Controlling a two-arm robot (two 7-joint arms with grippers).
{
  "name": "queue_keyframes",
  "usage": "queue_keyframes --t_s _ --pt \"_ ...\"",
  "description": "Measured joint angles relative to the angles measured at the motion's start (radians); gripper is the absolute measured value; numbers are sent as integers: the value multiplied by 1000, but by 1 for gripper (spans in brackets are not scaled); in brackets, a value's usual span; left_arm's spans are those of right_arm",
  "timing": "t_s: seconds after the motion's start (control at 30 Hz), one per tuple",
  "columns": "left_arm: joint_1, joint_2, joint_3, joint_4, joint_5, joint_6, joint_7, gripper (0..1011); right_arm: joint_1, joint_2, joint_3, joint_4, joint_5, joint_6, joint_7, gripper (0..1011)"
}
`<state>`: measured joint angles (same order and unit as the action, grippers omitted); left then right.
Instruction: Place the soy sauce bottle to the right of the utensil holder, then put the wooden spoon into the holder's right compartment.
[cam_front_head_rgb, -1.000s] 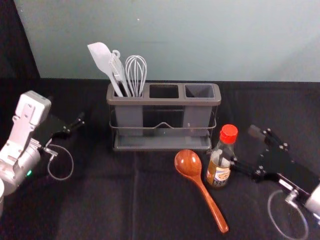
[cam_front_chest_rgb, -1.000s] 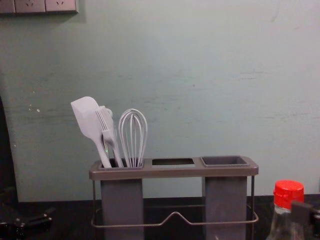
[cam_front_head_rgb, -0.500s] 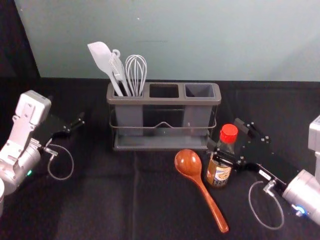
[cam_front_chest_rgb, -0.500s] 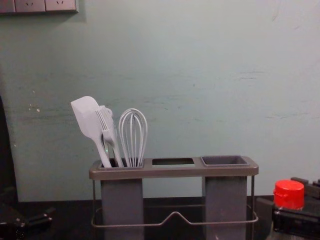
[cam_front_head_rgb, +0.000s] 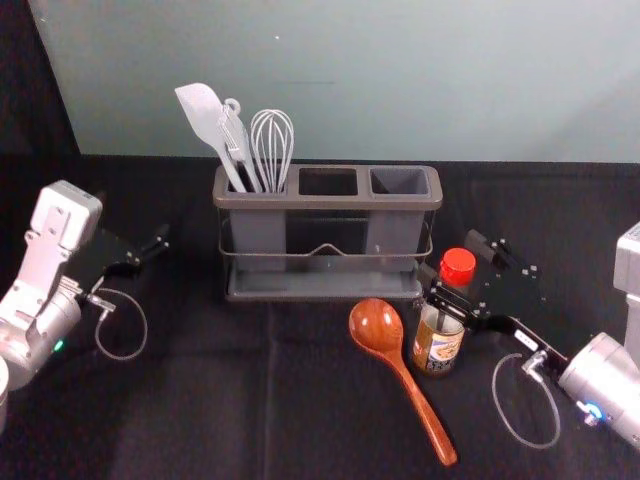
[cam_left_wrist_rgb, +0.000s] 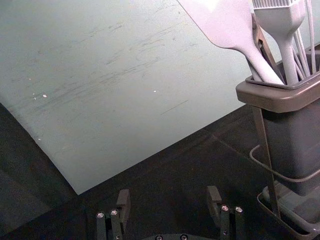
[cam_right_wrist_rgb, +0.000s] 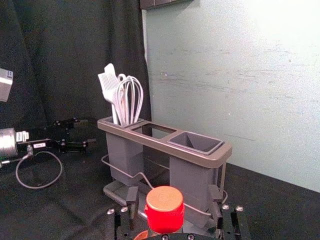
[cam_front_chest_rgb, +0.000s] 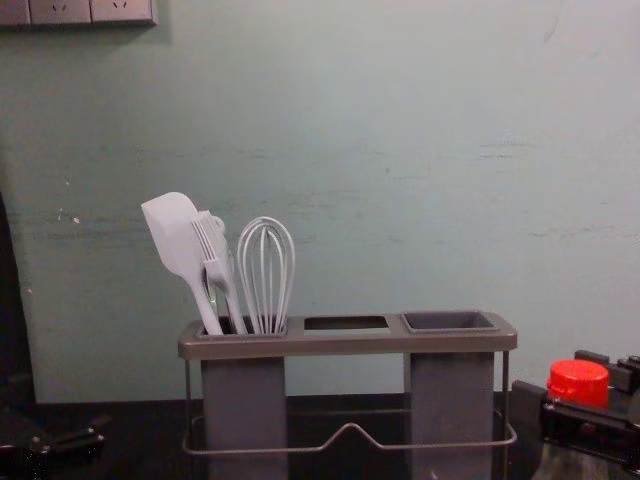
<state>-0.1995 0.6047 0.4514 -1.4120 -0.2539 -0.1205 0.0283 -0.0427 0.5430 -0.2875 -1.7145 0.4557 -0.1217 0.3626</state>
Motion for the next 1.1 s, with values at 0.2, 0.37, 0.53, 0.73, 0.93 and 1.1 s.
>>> queue_keyframes --t_s 0.2,0.37,0.53,0.73,0.93,1.1 --pt "0 0 0 0 0 0 0 1005 -4 -13 10 -1 0 8 18 734" --pt "0 0 0 0 0 0 0 1005 -11 -19 19 -7 -5 12 30 554" --pt "0 0 0 0 0 0 0 1005 -23 -24 36 -21 -8 17 38 421" --pt "0 0 0 0 0 0 0 1005 -44 -22 67 -50 -7 18 40 392" --pt "0 0 0 0 0 0 0 1005 -50 -19 105 -61 -3 18 39 392" --pt "0 0 0 0 0 0 0 1005 -34 -25 131 -38 1 22 33 392"
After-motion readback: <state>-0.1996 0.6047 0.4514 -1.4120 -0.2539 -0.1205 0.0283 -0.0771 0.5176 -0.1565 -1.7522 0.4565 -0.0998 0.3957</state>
